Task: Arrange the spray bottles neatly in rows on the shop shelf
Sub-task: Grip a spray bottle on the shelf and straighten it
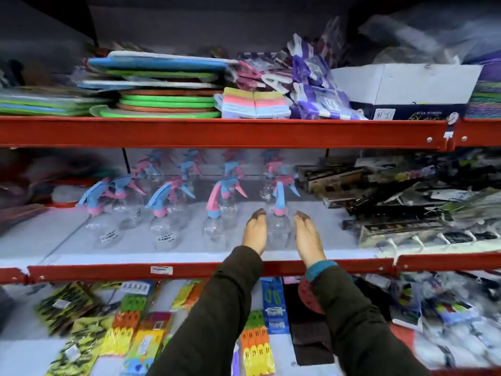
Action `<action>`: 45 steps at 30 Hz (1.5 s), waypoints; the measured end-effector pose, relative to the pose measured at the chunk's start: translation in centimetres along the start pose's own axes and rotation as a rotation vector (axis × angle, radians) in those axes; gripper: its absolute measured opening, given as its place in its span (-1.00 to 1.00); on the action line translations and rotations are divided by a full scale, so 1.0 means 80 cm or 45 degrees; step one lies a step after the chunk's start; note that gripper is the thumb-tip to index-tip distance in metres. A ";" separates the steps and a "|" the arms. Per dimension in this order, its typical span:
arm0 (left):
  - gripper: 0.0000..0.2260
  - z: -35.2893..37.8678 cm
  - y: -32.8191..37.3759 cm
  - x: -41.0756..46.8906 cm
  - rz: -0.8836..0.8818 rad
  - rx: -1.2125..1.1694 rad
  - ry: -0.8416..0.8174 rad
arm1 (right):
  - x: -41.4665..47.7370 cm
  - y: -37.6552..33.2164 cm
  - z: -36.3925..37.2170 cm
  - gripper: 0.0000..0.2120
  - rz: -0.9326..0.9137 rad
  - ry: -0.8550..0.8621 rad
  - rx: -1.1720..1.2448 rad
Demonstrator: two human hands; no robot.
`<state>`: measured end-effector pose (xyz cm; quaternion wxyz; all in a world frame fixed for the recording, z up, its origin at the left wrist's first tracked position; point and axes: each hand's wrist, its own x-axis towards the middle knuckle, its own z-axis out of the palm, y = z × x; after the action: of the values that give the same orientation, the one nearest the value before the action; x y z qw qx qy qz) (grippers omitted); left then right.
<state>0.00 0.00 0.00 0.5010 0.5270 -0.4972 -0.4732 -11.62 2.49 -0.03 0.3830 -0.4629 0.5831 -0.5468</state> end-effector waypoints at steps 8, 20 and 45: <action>-0.36 0.018 -0.056 0.065 -0.135 -0.111 -0.059 | 0.031 0.023 0.007 -0.73 0.103 -0.084 0.157; -0.77 0.022 -0.011 -0.037 0.011 -0.132 -0.209 | -0.003 0.038 -0.022 -0.71 0.003 -0.125 0.015; -0.64 -0.134 -0.027 -0.051 0.126 -0.179 0.464 | -0.055 0.005 0.139 -0.60 -0.056 -0.299 0.063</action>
<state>10.60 4.67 -1.64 0.6409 0.5425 -0.3896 -0.3784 0.18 3.52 -1.92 0.4478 -0.5268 0.5102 -0.5115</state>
